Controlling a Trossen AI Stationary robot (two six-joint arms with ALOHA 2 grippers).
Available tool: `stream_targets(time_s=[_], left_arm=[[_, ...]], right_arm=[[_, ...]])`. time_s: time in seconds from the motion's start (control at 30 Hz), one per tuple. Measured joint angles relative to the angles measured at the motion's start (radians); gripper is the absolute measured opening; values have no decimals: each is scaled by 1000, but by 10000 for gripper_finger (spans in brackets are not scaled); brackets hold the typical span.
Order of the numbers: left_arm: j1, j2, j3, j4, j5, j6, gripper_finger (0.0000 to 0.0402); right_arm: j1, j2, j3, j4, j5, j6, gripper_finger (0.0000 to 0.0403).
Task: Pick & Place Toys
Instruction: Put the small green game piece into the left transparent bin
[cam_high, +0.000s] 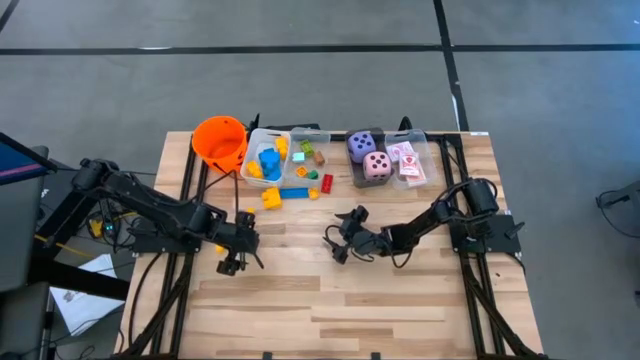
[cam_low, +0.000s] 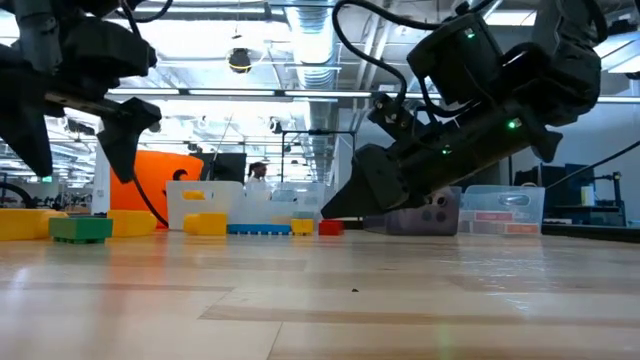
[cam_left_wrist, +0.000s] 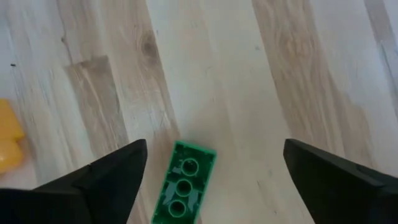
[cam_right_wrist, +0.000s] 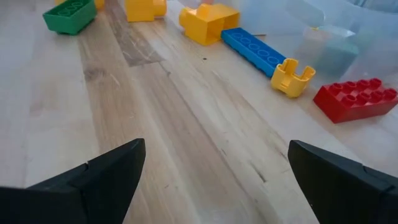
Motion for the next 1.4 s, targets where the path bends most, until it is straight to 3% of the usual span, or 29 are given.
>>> stream_targets(time_s=[0.13,0.43,0.63,0.83,1.13,1.3,1.4], left_arm=[[0,38,0,1,-9,-1,376],[5,245,0,-1,-9,-1,372],[5,280,1,1,-7,-1,358],[4,277,0,1,-3,-4,294],[5,275,0,1,-39,-25,129],[5,277,36,9,-62,-120,130],[5,276,61,121,-169,-181,130]], right_arm=[[0,0,0,-3,0,10,388],[1,0,0,-4,0,13,388],[1,0,0,-7,0,13,388],[1,0,0,-19,0,13,388],[1,0,0,-22,0,47,388],[1,0,0,-21,0,47,388],[1,0,0,-21,0,47,388]])
